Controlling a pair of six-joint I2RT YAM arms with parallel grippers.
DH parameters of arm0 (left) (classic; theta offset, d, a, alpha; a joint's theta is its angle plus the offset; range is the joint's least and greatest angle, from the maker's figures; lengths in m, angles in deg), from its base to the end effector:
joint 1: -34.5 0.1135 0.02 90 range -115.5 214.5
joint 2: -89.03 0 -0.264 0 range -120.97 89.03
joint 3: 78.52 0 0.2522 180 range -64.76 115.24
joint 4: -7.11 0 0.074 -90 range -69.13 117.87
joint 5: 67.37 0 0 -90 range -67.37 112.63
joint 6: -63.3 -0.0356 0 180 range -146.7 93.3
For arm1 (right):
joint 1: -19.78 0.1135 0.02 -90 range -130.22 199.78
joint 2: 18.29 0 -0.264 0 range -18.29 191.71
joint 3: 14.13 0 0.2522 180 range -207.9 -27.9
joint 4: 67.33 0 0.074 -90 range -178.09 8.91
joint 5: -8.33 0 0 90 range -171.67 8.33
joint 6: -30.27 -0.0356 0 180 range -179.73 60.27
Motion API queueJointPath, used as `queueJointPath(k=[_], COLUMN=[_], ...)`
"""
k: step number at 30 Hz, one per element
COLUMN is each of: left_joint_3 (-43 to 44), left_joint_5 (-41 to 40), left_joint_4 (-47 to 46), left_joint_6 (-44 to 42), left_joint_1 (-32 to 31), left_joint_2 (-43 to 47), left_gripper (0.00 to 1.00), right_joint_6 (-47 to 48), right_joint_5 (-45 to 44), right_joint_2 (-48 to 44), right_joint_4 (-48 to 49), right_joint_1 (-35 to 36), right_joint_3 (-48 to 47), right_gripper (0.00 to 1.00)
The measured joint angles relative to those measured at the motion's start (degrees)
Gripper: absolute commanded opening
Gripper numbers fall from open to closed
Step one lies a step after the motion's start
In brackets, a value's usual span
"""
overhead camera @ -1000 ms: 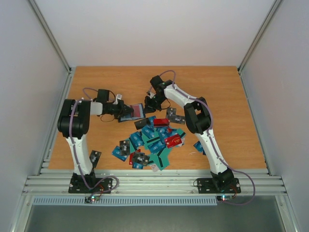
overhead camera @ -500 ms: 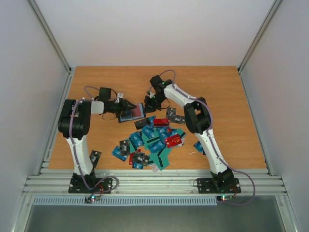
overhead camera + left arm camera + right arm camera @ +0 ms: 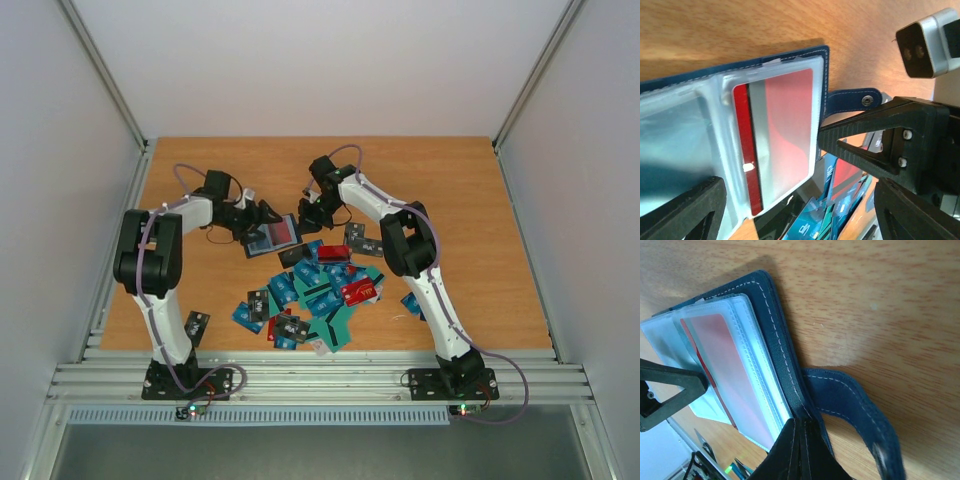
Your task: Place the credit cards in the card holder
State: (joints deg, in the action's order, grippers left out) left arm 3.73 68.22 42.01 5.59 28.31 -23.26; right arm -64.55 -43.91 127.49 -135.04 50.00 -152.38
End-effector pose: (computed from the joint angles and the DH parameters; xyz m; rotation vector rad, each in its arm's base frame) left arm 0.3754 -0.0663 0.1419 -0.3663 2.7043 -1.2771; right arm 0.4335 0.2777 0.1301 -0.7661 2.8127 1.0633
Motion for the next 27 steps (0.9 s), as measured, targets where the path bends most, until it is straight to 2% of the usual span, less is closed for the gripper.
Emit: queueJointPath(k=[8, 27], left_joint_3=[1.8, 8.9], left_joint_5=[-3.0, -4.4], left_joint_4=[6.1, 7.3], left_joint_6=[-2.8, -1.8], left_joint_1=[-0.5, -3.4], left_joint_2=[0.2, -5.2], left_gripper=[0.69, 0.64], right_joint_6=[-0.1, 0.0], right_joint_5=[0.1, 0.0], right_joint_2=[0.0, 0.0], right_joint_4=[0.4, 0.3], right_joint_1=[0.0, 0.0], right_joint_3=[-0.1, -0.1], right_gripper=[0.01, 0.01])
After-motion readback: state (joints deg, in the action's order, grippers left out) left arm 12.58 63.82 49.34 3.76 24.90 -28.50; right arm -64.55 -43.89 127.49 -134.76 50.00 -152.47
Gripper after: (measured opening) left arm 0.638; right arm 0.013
